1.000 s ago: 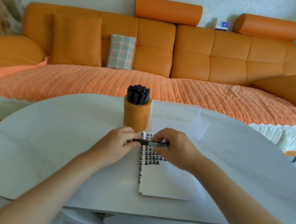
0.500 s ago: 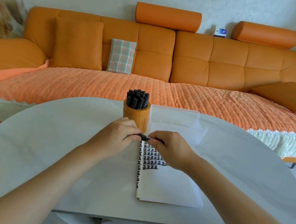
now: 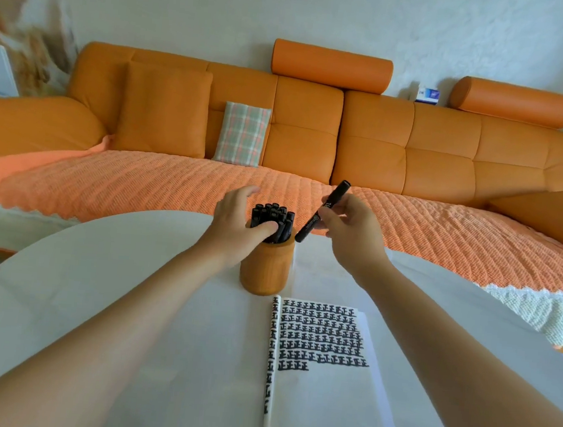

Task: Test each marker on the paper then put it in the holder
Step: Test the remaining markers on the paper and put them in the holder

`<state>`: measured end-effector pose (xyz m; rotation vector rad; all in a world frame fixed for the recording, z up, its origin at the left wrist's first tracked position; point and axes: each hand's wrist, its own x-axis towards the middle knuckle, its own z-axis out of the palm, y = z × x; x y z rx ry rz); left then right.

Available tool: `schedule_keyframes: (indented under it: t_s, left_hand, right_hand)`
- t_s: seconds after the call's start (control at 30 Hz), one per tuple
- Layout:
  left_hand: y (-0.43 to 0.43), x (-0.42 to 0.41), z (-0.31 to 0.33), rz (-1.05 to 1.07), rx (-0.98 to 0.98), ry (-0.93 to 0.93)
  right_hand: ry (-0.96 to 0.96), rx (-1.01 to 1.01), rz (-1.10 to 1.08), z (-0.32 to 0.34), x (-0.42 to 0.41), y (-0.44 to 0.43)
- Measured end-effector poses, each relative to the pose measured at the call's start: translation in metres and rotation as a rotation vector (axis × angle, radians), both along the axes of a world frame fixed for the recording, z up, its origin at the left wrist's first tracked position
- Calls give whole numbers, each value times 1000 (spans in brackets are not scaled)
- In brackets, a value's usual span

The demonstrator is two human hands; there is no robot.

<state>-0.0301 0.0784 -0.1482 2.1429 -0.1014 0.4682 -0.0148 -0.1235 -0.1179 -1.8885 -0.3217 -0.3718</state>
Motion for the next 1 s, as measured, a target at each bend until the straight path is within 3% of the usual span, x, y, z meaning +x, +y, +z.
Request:
schedule_keyframes:
  t_s: [0.1,0.2,0.5,0.8,1.0]
  left_hand:
    - [7,16,2,-133,-156,190]
    - [9,24,-5,-192,-127,256]
    - [0,32,-10,-161,-220,35]
    - [2,33,-12,-159,-169,16]
    - [5,32,-11,-195,-110,63]
  right_hand:
    - [16,-20,7,-3,14,5]
    - [30,-29,32,-8,23,10]
    - [-70,-89,147,-2,32,17]
    - [-182,-193,130,-11,36,21]
    - [-111,-194,151,-13,37,22]
